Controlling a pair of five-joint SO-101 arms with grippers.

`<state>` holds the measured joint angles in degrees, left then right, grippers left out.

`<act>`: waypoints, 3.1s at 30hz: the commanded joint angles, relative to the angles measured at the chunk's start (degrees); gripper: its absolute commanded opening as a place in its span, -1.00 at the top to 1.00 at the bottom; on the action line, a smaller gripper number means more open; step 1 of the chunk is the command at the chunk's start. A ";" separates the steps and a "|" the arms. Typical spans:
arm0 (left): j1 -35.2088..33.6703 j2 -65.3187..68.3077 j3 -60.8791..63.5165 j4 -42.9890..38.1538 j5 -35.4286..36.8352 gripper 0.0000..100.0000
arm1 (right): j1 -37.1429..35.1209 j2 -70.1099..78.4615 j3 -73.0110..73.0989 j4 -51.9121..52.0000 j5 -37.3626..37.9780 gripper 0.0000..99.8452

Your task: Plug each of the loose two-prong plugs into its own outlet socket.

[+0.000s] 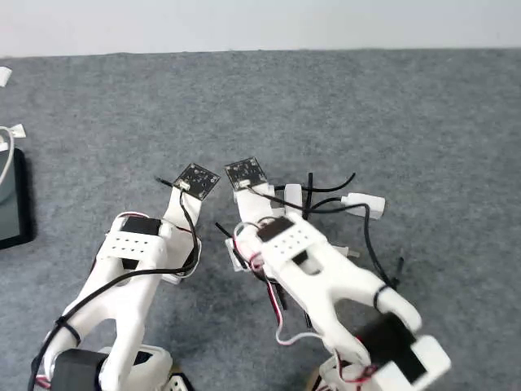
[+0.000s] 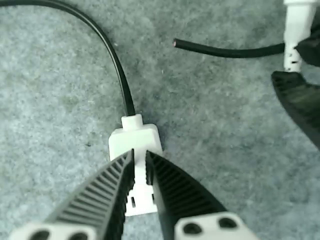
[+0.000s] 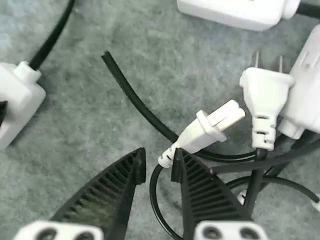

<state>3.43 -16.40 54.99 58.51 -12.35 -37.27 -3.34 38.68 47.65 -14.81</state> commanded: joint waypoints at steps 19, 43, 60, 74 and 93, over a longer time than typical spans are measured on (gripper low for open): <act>-1.76 0.53 5.93 0.88 -0.35 0.97 | -0.84 0.66 -1.76 5.41 7.12 0.98; -1.85 0.53 5.93 0.88 -0.35 0.97 | 22.46 -39.08 -3.43 41.45 29.89 0.98; -1.76 0.53 5.85 0.88 -0.35 0.97 | 69.14 0.31 -29.54 55.16 32.62 0.98; -1.49 0.53 5.85 0.88 -0.35 0.97 | 95.16 23.60 -45.80 48.22 43.87 0.98; -1.41 0.26 6.02 0.88 -0.35 0.97 | 94.37 0.66 -11.34 47.96 120.88 0.98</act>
<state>3.25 -16.40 54.99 58.51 -12.35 59.16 6.07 24.97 96.44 93.23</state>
